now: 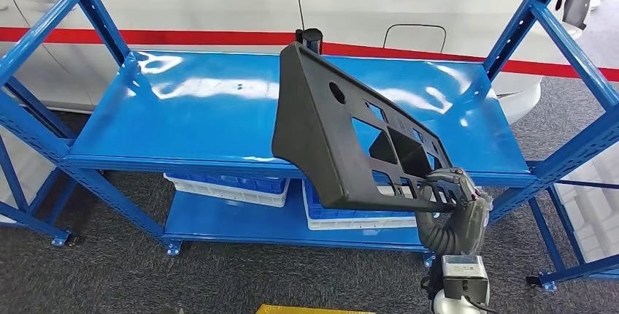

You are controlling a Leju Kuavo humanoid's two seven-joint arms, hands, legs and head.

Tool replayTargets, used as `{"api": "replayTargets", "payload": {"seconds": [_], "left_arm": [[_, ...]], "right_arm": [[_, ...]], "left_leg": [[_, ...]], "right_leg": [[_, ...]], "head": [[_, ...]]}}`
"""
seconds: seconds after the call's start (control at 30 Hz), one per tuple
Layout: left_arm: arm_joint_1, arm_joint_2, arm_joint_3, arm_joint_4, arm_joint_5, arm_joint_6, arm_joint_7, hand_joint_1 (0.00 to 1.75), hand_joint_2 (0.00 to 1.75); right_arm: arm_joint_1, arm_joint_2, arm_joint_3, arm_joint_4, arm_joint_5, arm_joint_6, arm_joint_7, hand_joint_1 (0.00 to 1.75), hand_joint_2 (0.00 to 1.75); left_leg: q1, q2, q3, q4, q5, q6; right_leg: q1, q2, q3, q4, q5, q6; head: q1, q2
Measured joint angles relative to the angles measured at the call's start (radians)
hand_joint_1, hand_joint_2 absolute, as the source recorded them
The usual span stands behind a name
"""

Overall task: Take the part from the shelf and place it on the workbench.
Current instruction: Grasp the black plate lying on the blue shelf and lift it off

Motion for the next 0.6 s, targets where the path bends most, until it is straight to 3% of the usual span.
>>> {"api": "replayTargets", "payload": {"seconds": [0.03, 0.1, 0.17, 0.23, 0.3, 0.37, 0.43, 0.5, 0.53, 0.6], "left_arm": [[0.001, 0.0, 0.0, 0.0, 0.0, -0.001, -0.001, 0.0, 1.75], [0.001, -0.001, 0.0, 0.0, -0.001, -0.005, -0.002, 0.0, 1.75], [0.001, 0.0, 0.0, 0.0, -0.002, -0.01, -0.004, 0.0, 1.75], [0.002, 0.0, 0.0, 0.0, -0.002, -0.015, -0.005, 0.0, 1.75], [0.003, 0.002, 0.0, 0.0, -0.002, -0.019, -0.006, 0.0, 1.75], [0.005, 0.004, 0.0, 0.0, -0.003, -0.022, -0.008, 0.0, 1.75], [0.005, 0.005, 0.0, 0.0, -0.004, -0.025, -0.009, 0.0, 1.75], [0.006, 0.006, 0.0, 0.0, -0.005, -0.026, -0.01, 0.0, 1.75], [0.007, 0.007, 0.0, 0.0, -0.005, -0.026, -0.01, 0.0, 1.75], [0.006, 0.009, 0.0, 0.0, -0.005, -0.028, -0.011, 0.0, 1.75]], "right_arm": [[0.0, -0.003, 0.0, 0.001, -0.002, 0.0, -0.001, 1.75, 1.75], [0.0, -0.009, 0.0, 0.002, -0.009, 0.0, -0.004, 1.75, 1.75], [0.001, -0.015, -0.001, 0.001, -0.017, 0.0, -0.007, 1.75, 1.75], [0.006, -0.02, -0.003, 0.001, -0.025, 0.001, -0.008, 1.75, 1.75], [0.009, -0.024, -0.005, 0.001, -0.028, 0.002, -0.009, 1.75, 1.75], [0.012, -0.026, -0.007, 0.001, -0.03, 0.004, -0.009, 1.75, 1.75], [0.017, -0.027, -0.009, 0.001, -0.032, 0.008, -0.009, 1.75, 1.75], [0.021, -0.028, -0.01, 0.001, -0.033, 0.01, -0.009, 1.75, 1.75], [0.023, -0.028, -0.011, 0.001, -0.033, 0.01, -0.009, 1.75, 1.75], [0.024, -0.028, -0.011, 0.001, -0.034, 0.011, -0.009, 1.75, 1.75]], "left_leg": [[-0.001, -0.001, -0.006, 0.0, 0.005, -0.001], [-0.003, -0.002, -0.014, 0.002, 0.015, -0.008], [-0.006, -0.002, -0.02, 0.007, 0.021, -0.017], [-0.007, -0.002, -0.022, 0.009, 0.028, -0.029], [-0.001, -0.002, -0.028, 0.016, 0.023, -0.042], [0.004, -0.002, -0.056, 0.083, -0.036, -0.054], [0.008, -0.002, -0.103, 0.217, -0.121, -0.065], [0.01, -0.002, -0.119, 0.297, -0.153, -0.072], [0.011, -0.002, -0.099, 0.281, -0.143, -0.072], [0.013, -0.002, -0.011, 0.152, -0.094, -0.069]], "right_leg": [[0.0, 0.0, 0.025, -0.03, 0.011, 0.007], [0.0, 0.0, 0.116, -0.175, 0.051, 0.016], [0.004, 0.001, 0.173, -0.282, 0.079, 0.012], [0.01, 0.002, 0.175, -0.297, 0.089, 0.001], [0.003, 0.002, 0.172, -0.297, 0.101, -0.014], [-0.004, 0.0, 0.166, -0.3, 0.117, -0.03], [-0.002, -0.002, 0.152, -0.298, 0.129, -0.035], [-0.001, -0.002, 0.137, -0.295, 0.138, -0.033], [-0.001, -0.002, 0.132, -0.294, 0.141, -0.031], [-0.002, -0.002, 0.126, -0.291, 0.146, -0.026]], "head": [[0.0, 0.0], [0.0, 0.0], [-0.001, 0.0], [-0.003, 0.0], [-0.002, 0.0], [-0.005, 0.0], [-0.008, 0.0], [-0.008, 0.0], [-0.008, 0.0], [-0.008, 0.0]]}}
